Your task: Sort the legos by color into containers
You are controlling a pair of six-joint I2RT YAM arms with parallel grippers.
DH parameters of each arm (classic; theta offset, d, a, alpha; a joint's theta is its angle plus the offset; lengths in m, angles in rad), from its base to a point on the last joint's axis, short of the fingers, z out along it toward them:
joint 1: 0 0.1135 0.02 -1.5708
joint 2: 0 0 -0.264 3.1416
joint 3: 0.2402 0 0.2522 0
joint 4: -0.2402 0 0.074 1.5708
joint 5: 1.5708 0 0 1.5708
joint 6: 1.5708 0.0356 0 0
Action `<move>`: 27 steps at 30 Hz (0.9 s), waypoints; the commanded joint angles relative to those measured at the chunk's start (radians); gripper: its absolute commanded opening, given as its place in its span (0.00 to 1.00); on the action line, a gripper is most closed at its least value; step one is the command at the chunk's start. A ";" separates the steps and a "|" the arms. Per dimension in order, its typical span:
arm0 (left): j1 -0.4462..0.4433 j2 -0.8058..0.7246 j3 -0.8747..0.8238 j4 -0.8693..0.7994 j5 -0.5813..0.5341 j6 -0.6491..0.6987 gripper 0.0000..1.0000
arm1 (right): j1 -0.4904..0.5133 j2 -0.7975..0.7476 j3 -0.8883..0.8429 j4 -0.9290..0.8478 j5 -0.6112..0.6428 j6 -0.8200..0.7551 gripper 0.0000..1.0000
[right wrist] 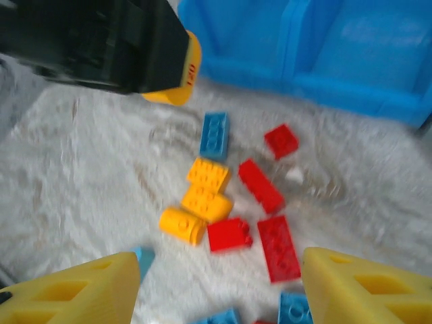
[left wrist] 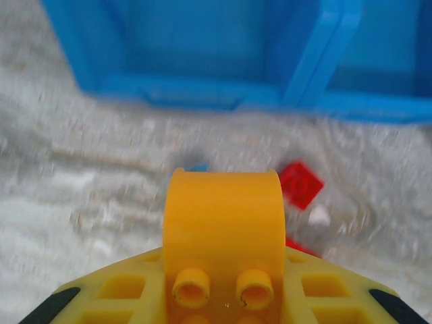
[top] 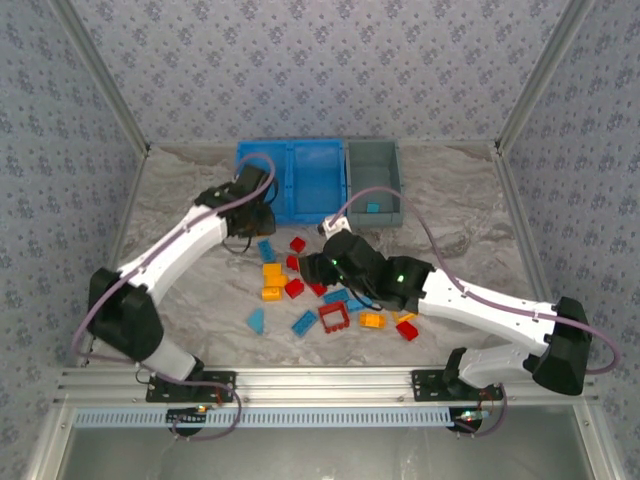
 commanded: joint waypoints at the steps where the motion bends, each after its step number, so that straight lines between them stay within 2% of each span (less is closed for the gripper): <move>1: 0.049 0.146 0.140 -0.001 -0.003 0.077 0.29 | -0.034 0.033 0.054 -0.035 0.074 -0.033 0.67; 7: 0.122 0.401 0.407 -0.039 0.031 0.124 0.30 | -0.052 0.056 0.067 -0.048 0.068 -0.021 0.67; 13: 0.151 0.555 0.521 -0.037 0.101 0.136 0.33 | -0.058 0.058 0.037 -0.031 0.044 -0.010 0.67; 18: 0.168 0.617 0.566 -0.049 0.162 0.131 0.36 | -0.058 0.066 0.019 0.013 0.004 -0.026 0.67; 23: 0.175 0.636 0.566 -0.060 0.175 0.125 0.39 | -0.035 0.100 0.000 0.124 -0.031 -0.095 0.68; 25: 0.179 0.639 0.566 -0.065 0.180 0.123 0.42 | -0.006 0.145 0.038 0.125 -0.006 -0.150 0.68; 27: 0.178 0.636 0.566 -0.071 0.175 0.121 0.52 | 0.015 0.203 0.084 0.101 0.020 -0.178 0.69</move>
